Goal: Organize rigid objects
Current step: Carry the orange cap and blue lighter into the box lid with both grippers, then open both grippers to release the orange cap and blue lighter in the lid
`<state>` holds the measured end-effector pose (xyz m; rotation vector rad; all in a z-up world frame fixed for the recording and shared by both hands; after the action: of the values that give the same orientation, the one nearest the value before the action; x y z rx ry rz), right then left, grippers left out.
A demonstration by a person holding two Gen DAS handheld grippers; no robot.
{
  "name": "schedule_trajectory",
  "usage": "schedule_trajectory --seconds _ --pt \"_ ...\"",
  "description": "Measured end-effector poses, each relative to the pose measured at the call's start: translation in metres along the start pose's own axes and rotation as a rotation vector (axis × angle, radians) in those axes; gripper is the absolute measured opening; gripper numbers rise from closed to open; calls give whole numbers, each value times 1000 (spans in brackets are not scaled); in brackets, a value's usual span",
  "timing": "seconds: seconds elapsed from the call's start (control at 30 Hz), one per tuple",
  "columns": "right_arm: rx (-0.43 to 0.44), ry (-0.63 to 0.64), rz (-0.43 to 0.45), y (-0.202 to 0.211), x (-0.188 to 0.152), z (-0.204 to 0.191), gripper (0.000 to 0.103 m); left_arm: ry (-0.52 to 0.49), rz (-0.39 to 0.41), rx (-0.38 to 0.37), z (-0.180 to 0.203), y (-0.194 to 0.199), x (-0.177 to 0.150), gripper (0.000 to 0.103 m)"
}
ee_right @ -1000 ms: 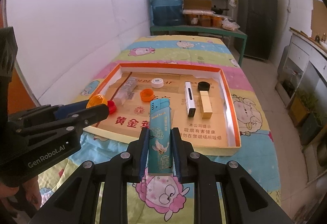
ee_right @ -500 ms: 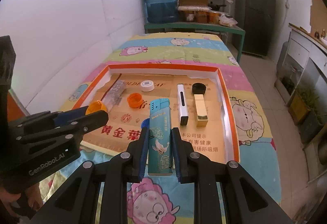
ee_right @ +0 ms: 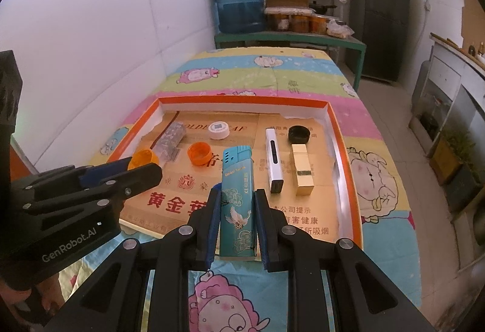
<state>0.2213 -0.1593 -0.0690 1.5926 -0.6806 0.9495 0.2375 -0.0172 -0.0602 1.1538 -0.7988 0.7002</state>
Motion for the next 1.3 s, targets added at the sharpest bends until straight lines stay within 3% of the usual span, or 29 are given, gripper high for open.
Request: schedule_trajectory --seconds 1.3 --pt "25 -45 -75 -50 -16 17 22 4 -89 5 1 -41 -21 30"
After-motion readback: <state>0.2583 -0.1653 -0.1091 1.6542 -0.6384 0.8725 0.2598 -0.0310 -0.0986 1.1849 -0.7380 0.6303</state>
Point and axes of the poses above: each gripper's, at about its wrist camera, not at the fingertips, and y roughly against the way its jaws point, z to its right, x to its top, the point moved 3 cm from there along -y, roughly the way its jaws point, and after that the axes turned 15 degrees about z, right-handed, at the moved point
